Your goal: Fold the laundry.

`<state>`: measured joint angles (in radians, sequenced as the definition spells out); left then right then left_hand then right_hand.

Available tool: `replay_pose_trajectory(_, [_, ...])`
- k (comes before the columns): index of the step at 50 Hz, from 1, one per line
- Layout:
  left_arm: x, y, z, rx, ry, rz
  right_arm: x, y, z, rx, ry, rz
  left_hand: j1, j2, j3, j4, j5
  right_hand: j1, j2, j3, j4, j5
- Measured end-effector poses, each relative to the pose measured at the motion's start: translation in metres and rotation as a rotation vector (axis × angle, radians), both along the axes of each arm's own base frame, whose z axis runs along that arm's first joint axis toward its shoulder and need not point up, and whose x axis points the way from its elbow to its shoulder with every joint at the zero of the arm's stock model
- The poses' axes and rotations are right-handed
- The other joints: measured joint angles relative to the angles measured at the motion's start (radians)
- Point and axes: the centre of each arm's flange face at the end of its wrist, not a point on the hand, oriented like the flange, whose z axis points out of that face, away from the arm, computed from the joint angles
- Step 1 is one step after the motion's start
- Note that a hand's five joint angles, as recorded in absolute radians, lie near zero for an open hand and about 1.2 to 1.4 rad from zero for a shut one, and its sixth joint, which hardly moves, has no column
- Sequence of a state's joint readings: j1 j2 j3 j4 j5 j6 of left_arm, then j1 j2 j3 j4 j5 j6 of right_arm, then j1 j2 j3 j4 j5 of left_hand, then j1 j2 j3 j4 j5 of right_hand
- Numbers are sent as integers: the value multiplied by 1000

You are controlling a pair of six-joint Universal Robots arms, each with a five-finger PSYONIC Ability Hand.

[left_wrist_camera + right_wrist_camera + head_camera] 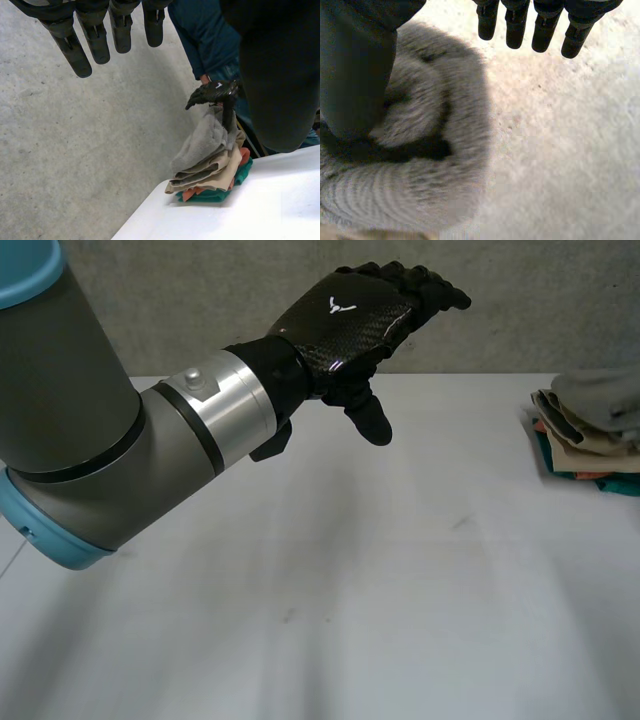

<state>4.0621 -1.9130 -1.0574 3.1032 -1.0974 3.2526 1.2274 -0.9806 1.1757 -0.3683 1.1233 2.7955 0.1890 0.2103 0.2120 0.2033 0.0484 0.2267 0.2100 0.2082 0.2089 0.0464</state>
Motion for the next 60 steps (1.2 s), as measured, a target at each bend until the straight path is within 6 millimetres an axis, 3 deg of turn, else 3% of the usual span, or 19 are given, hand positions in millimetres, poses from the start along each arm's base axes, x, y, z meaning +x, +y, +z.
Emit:
replay_pose_trajectory(6, [1,1,0,2,0,0,-25,22,17,99,-35,-73,0,0,0,0,0,0,0,0,0,0])
replay_pose_trajectory(13, [2,3,0,6,0,-1,-88,50,46,165,51,-297,0,0,0,0,0,0,0,0,0,0])
replay_pose_trajectory(16, [2,3,4,-2,12,5,-115,55,67,110,153,-439,0,0,0,0,0,0,0,0,0,0])
replay_pose_trajectory(20, [4,0,17,-23,53,32,-123,51,94,-33,253,-531,0,0,0,0,0,0,0,0,0,0])
replay_pose_trajectory(23, [8,-5,38,-47,135,87,-101,44,117,-195,288,-493,0,0,0,0,0,0,0,0,0,0])
replay_pose_trajectory(27, [20,-16,67,-74,259,190,-52,45,140,-372,280,-343,1,0,0,0,0,0,0,0,0,0])
replay_pose_trajectory(29, [35,-29,83,-94,323,288,-7,52,146,-450,247,-185,1,0,0,0,0,0,0,0,0,0])
replay_pose_trajectory(30, [39,-33,85,-99,333,315,0,54,146,-457,242,-160,1,0,0,0,0,0,0,0,0,0])
replay_pose_trajectory(32, [55,-48,91,-118,347,404,35,63,144,-472,209,-33,1,0,0,0,0,0,0,0,0,0])
replay_pose_trajectory(36, [99,-88,88,-171,271,639,108,92,118,-405,137,218,1,0,0,0,0,0,0,0,0,0])
replay_pose_trajectory(38, [107,-96,85,-181,238,683,118,97,112,-382,125,251,0,0,0,0,0,0,0,0,0,0])
replay_pose_trajectory(40, [132,-125,60,-206,73,825,152,120,84,-257,87,357,0,0,0,0,0,0,0,0,0,0])
replay_pose_trajectory(43, [147,-150,31,-218,-86,911,172,137,60,-143,74,414,0,0,0,0,0,0,0,0,0,0])
replay_pose_trajectory(47, [170,-197,-32,-231,-335,1001,196,161,19,47,95,473,0,0,0,0,0,0,0,0,0,0])
replay_pose_trajectory(53, [196,-258,-118,-253,-461,998,211,180,-33,230,173,483,3,0,0,0,0,0,0,0,0,0])
replay_pose_trajectory(56, [200,-281,-161,-264,-463,918,211,184,-50,280,202,463,3,1,1,2,0,0,0,0,0,0])
replay_pose_trajectory(60, [205,-301,-204,-269,-454,835,207,189,-63,320,216,443,22,10,7,11,4,0,0,0,0,0])
